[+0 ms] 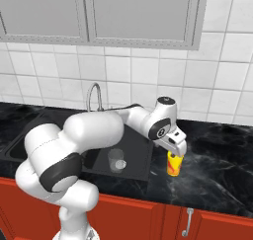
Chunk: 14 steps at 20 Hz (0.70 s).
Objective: Move any existing items from the left basin to the right basin for drying. Then move the cup from the counter to the left basin of the sink for washing.
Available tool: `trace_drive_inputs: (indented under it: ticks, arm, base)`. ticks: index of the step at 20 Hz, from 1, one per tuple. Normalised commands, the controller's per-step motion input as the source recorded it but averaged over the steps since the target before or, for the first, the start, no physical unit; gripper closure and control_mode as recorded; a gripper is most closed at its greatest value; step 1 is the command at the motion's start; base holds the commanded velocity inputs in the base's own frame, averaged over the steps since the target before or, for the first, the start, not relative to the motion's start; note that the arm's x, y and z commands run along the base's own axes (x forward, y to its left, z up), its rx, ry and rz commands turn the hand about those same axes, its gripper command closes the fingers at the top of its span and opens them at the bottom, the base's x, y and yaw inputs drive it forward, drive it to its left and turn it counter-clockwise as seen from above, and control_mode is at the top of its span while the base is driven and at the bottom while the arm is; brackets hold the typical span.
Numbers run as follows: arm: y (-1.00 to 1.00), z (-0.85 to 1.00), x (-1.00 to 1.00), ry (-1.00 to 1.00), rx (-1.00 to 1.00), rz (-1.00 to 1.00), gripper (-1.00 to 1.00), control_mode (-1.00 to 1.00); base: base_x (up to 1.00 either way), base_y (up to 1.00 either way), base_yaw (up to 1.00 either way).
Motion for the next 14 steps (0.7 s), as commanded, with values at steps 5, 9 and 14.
trace_drive_inputs:
  ticks: [5, 9, 14]
  arm:
    - [0.0, -0.12, 0.0, 0.0, 0.0, 0.0, -1.0, -1.0]
    - [0.0, -0.06, 0.01, 0.0, 0.0, 0.01, -1.0, -1.0]
    - [0.0, -0.06, 0.0, 0.0, 0.0, 0.03, -1.0, -1.0]
  base:
    - [0.0, 0.0, 0.0]
    - [0.0, 0.0, 0.0]
    - [0.0, 0.0, 0.0]
